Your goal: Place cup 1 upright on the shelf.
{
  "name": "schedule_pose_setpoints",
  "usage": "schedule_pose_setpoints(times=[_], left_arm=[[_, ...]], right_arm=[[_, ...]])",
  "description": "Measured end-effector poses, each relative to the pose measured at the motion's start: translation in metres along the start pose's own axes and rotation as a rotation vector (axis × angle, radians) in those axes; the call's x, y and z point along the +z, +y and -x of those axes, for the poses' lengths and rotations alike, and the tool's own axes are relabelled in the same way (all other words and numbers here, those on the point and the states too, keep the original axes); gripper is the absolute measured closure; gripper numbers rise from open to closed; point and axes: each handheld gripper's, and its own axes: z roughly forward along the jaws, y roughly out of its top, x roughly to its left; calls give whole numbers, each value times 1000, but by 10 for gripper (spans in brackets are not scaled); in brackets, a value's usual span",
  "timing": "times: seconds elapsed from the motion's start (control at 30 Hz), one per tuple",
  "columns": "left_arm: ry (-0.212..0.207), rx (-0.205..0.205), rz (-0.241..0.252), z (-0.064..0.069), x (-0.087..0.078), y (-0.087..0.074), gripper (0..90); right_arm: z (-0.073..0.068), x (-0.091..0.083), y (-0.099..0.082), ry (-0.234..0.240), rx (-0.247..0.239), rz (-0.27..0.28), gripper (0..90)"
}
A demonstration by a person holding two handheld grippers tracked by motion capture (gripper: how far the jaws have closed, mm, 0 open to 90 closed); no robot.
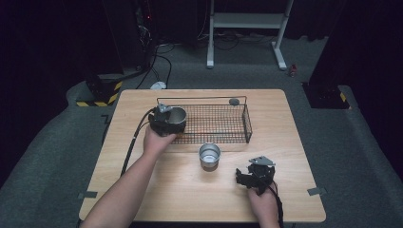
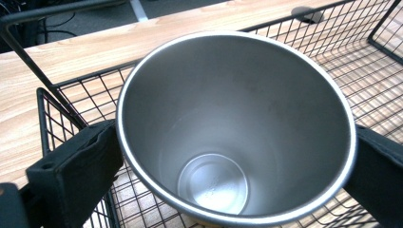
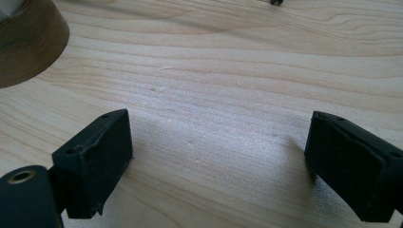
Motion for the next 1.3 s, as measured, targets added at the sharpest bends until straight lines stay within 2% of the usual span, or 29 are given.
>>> schedule_pose_setpoints(times=[0.23,0.47,0.8,1.03,1.3], left_arm=[[-3,8,14,1,-7,2,5],[0,-7,10,-2,-17,-1,2],[-14,-22,17,-10,-31,-11,5],[-32,-26,39,-10,-42,-20,5],[-45,-4,53,-9,-55,-31,10]], right_arm=[[0,0,0,0,0,0,85],[0,0,0,0,0,0,84],[0,0,0,0,0,0,85],[0,0,0,0,0,0,85],[0,0,0,0,0,0,85]])
